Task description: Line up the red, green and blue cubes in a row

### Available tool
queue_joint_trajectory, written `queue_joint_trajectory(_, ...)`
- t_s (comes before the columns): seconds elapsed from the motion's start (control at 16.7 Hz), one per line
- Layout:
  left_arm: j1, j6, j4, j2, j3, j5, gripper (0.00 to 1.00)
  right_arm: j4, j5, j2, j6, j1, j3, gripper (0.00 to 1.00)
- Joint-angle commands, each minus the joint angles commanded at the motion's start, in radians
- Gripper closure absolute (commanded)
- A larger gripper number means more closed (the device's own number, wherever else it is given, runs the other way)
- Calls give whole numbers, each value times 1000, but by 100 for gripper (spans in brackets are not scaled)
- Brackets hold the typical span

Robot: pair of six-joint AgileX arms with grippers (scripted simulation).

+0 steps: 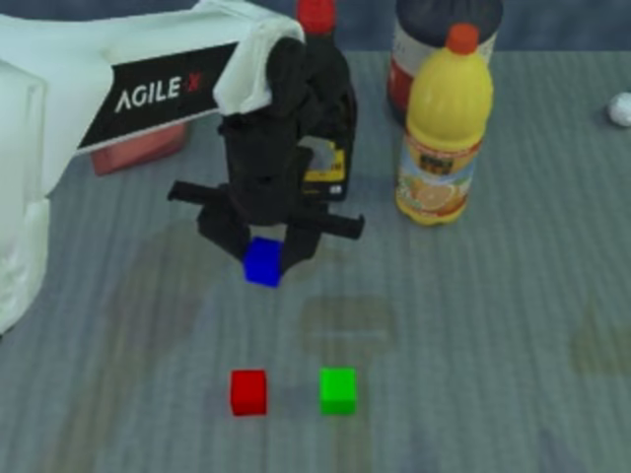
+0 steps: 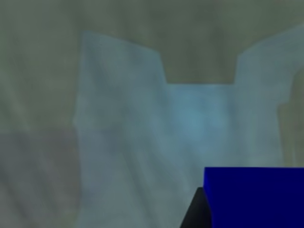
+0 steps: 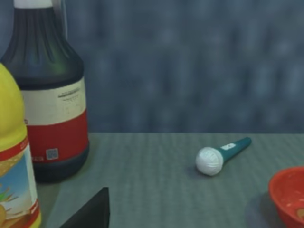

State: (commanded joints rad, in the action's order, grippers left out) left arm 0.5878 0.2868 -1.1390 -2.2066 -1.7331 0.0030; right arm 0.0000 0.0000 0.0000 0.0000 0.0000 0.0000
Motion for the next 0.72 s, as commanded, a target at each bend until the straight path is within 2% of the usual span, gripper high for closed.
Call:
queue_joint_trajectory(0.18,165,309,-50,-52,-90,-6,100,0,0,0,0,0,0,0)
queue_joint_trajectory(0.36,306,544,-81,-78,-167,-16,100,0,0,0,0,0,0,0)
queue_joint_trajectory(0.54,401,685,-95,-87,-222,-29,100,0,0,0,0,0,0,0)
queue_joint_trajectory(0.72,436,729,-98,-89,-243,-36,100,0,0,0,0,0,0,0)
